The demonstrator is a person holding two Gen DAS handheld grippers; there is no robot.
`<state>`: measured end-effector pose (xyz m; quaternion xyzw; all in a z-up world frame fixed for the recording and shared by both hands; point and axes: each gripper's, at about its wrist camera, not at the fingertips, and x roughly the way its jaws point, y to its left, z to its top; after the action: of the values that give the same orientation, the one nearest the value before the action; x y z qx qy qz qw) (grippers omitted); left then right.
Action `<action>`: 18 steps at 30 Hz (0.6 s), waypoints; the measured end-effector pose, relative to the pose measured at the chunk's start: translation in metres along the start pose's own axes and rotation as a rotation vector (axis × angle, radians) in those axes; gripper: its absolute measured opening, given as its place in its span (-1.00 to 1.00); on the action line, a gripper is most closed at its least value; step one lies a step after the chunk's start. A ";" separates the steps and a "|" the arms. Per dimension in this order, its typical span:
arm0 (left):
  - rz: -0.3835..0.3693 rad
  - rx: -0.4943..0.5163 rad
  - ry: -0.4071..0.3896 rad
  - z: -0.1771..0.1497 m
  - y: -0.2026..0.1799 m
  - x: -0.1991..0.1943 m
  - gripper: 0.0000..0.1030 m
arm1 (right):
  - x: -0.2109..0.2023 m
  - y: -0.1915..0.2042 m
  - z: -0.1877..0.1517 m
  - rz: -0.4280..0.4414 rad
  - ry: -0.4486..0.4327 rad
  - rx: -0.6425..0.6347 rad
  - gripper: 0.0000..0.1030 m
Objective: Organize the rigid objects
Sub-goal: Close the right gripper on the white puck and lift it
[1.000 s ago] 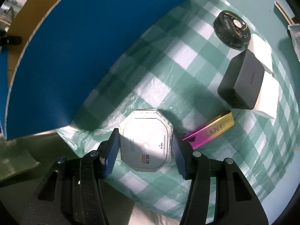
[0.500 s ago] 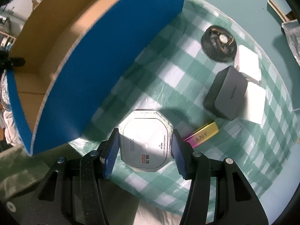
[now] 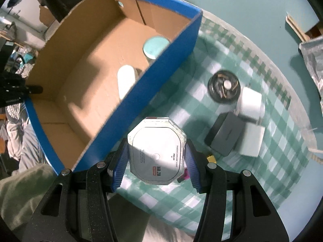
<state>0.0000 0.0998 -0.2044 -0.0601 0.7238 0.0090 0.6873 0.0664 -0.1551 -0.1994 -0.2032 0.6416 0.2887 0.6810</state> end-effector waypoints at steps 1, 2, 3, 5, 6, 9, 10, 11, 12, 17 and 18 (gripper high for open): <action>0.000 0.001 -0.001 0.000 0.000 -0.001 -0.71 | -0.003 0.004 0.006 -0.002 -0.003 -0.007 0.04; 0.001 0.002 -0.001 0.001 0.000 -0.001 -0.71 | -0.006 0.005 0.010 -0.004 -0.006 -0.012 0.04; 0.001 0.001 -0.001 0.001 0.000 -0.001 -0.72 | -0.010 0.008 0.016 -0.003 -0.008 -0.018 0.04; 0.007 0.003 0.002 0.001 0.000 -0.001 -0.71 | -0.015 0.015 0.027 -0.001 -0.015 -0.027 0.04; 0.009 0.004 0.003 0.001 -0.001 0.000 -0.71 | -0.017 0.016 0.029 -0.001 -0.016 -0.031 0.04; 0.010 0.006 0.006 0.001 -0.002 0.000 -0.71 | -0.019 0.021 0.038 -0.001 -0.031 -0.048 0.04; 0.010 0.005 0.005 0.001 -0.002 0.001 -0.71 | -0.022 0.023 0.042 0.000 -0.034 -0.053 0.04; 0.009 0.004 0.005 0.001 -0.002 0.001 -0.71 | -0.023 0.025 0.046 0.000 -0.037 -0.057 0.04; 0.008 0.003 0.004 0.001 -0.003 0.001 -0.72 | -0.023 0.027 0.050 0.002 -0.040 -0.059 0.04; 0.007 -0.001 0.009 0.002 -0.002 0.002 -0.72 | -0.025 0.039 0.070 0.014 -0.056 -0.087 0.04; 0.006 -0.001 0.010 0.002 -0.002 0.002 -0.71 | -0.025 0.041 0.074 0.017 -0.058 -0.092 0.04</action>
<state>0.0024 0.0978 -0.2064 -0.0584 0.7274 0.0111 0.6836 0.0950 -0.0798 -0.1639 -0.2204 0.6093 0.3295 0.6867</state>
